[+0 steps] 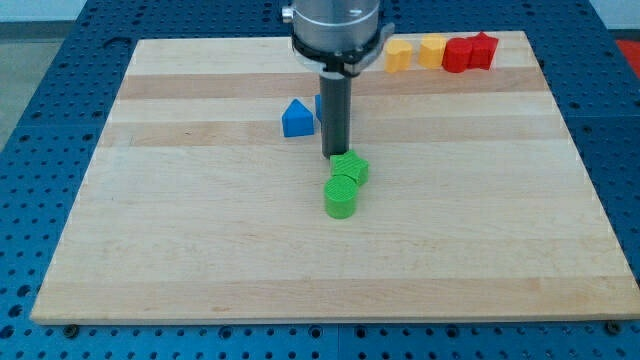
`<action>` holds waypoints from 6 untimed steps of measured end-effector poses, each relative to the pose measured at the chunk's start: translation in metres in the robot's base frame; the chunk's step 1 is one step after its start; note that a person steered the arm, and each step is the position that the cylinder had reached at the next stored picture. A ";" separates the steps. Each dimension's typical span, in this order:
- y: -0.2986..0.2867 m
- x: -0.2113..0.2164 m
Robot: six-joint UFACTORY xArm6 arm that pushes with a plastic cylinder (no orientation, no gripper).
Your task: Push blue cube towards top center
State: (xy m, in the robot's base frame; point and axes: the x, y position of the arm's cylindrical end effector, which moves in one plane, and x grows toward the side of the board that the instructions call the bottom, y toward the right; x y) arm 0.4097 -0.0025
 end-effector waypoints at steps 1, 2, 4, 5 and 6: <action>-0.006 -0.024; -0.007 -0.059; -0.003 -0.078; -0.003 -0.078; -0.003 -0.078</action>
